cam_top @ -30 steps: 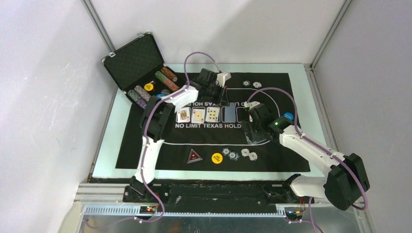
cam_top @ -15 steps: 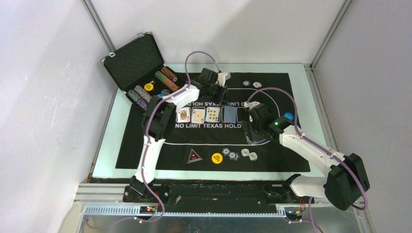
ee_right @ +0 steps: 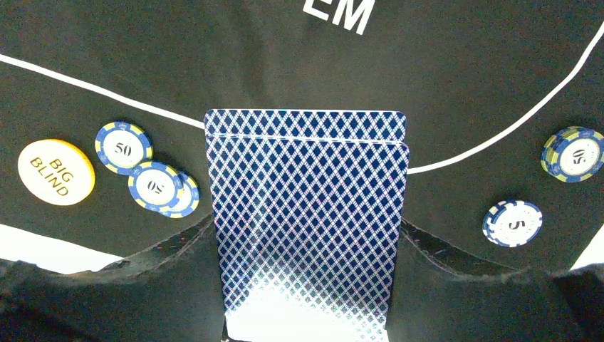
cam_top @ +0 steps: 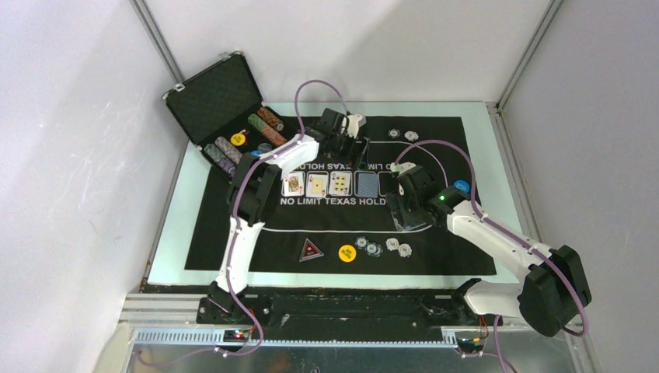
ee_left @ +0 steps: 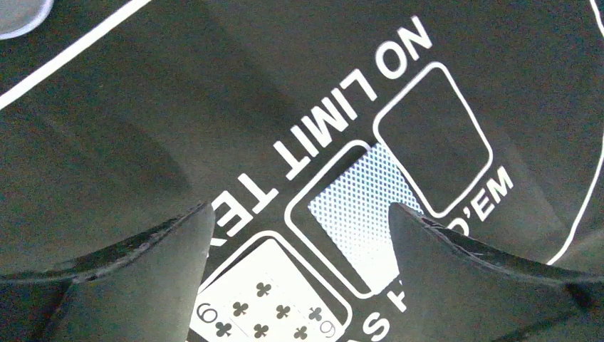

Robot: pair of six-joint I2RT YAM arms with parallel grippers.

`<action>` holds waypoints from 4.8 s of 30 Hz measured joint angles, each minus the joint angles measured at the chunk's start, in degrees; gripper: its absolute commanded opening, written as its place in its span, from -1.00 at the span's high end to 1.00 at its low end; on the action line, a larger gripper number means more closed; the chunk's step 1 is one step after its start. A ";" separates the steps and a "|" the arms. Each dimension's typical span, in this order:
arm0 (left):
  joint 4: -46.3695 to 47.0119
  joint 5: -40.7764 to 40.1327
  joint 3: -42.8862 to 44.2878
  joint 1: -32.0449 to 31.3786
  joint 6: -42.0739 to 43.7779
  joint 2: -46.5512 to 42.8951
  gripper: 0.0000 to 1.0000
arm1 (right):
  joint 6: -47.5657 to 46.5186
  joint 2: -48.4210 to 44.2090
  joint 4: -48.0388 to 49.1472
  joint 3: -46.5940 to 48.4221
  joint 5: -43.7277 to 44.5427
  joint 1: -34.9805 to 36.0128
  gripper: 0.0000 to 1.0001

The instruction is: Distribute texas hold em gaming equipment

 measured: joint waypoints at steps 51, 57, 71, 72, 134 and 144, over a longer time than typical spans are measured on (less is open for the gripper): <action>-20.94 -42.75 17.68 -16.48 -13.62 8.48 -0.99 | 0.42 -0.52 0.48 -0.90 -1.01 -0.02 1.00; -21.00 -40.57 17.70 -16.48 -15.54 8.48 -0.98 | 0.42 -1.07 0.50 -0.92 -1.01 -0.02 1.00; -28.57 -42.05 24.35 -16.52 -16.35 12.20 -0.99 | 0.39 -1.84 0.55 -0.94 -1.42 -0.02 1.00; -28.81 -42.18 24.44 -16.52 -16.37 12.22 -0.99 | 0.39 -1.84 0.55 -0.94 -1.49 -0.02 1.00; 61.61 18.95 -64.78 -7.93 -53.88 -41.16 -1.00 | -7.19 -1.36 2.23 -0.96 -10.95 10.14 1.00; 50.71 16.85 -62.01 -9.68 -47.30 -40.50 -0.99 | -7.37 -2.16 2.78 -0.96 -12.09 10.95 1.00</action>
